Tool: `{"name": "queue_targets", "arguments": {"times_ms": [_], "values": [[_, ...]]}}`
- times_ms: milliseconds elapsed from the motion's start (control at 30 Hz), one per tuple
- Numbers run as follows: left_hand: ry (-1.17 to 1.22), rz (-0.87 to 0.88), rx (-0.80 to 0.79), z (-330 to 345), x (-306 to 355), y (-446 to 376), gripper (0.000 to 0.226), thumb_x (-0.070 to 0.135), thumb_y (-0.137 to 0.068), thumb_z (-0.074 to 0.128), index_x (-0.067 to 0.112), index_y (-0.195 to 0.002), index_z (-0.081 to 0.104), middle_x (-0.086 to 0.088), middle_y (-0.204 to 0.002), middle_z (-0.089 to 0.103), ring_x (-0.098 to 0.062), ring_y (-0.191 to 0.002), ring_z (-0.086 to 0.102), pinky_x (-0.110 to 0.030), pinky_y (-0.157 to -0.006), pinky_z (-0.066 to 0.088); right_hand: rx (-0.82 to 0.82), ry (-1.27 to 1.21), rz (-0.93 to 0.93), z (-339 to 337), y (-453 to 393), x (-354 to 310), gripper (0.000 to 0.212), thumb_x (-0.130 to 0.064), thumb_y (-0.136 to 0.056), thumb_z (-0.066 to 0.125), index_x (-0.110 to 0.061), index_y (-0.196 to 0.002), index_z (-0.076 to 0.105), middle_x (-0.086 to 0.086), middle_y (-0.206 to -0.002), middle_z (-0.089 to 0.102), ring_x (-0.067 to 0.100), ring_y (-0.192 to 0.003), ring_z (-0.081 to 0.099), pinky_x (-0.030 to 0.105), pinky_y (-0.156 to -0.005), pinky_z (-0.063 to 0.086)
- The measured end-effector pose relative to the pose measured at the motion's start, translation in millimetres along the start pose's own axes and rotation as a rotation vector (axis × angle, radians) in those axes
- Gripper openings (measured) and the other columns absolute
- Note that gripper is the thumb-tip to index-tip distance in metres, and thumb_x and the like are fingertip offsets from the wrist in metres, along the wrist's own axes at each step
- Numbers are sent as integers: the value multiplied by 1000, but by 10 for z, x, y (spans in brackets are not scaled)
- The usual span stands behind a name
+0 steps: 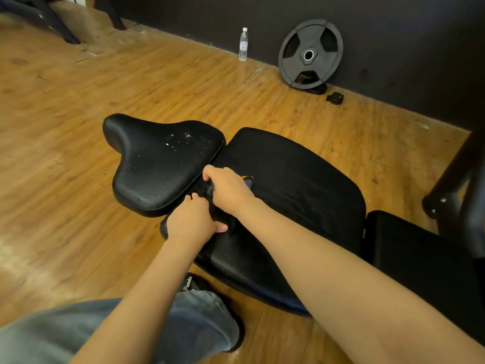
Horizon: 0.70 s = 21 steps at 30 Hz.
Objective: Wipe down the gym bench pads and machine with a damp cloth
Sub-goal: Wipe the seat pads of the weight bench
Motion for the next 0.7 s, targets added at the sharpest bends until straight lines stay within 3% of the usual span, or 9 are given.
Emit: {"name": "queue_targets", "arguments": {"times_ms": [133,233,333,400,567,700], "values": [[13,11,6,-5,3,5,81,51,-83,64,14,-147,29,-8,-158,16,-21,-145,19,-34,-106,35,-92,91,128,119,-233,-25,28,-9,-89,57,-11,-116,50,5,-109,48,21,-111,46,33,-81,38],[-10,11,0,1,2,-1,82,52,-83,62,13,-147,28,-8,-158,16,-21,-145,19,-34,-106,35,15,83,107,66,-107,38,19,-12,-89,57,-10,-108,57,6,-107,46,22,-109,47,22,-60,28],[-47,5,-13,-7,20,6,84,54,-83,62,12,-148,27,-8,-157,19,-22,-143,22,-34,-103,38,64,9,137,8,161,190,16,-8,-89,54,-10,-104,59,7,-113,45,20,-105,45,24,-63,26],[-48,-8,-33,-17,40,17,87,53,-83,62,11,-149,24,-8,-157,18,-23,-143,23,-35,-103,38,101,-40,189,-36,389,366,14,-5,-89,52,-11,-99,61,6,-110,44,20,-102,45,26,-65,27],[0,-16,-38,-47,75,67,85,47,-84,64,8,-149,25,-10,-158,16,-26,-144,21,-39,-109,31,168,-122,348,-119,1234,1078,14,-3,-88,51,-15,-86,59,1,-97,45,17,-92,49,30,-75,46],[5,-19,-46,-16,73,102,84,45,-86,63,7,-149,23,-12,-157,17,-27,-143,22,-39,-113,29,238,-81,441,-224,2011,1609,17,1,-85,54,-16,-81,57,1,-90,45,17,-82,51,31,-74,46]]}}
Point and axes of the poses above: each hand's wrist, its own y-axis away from the middle knuckle, its own z-axis out of the palm, x = y × z, the point moved 7 cm from there along -y, towards the middle knuckle
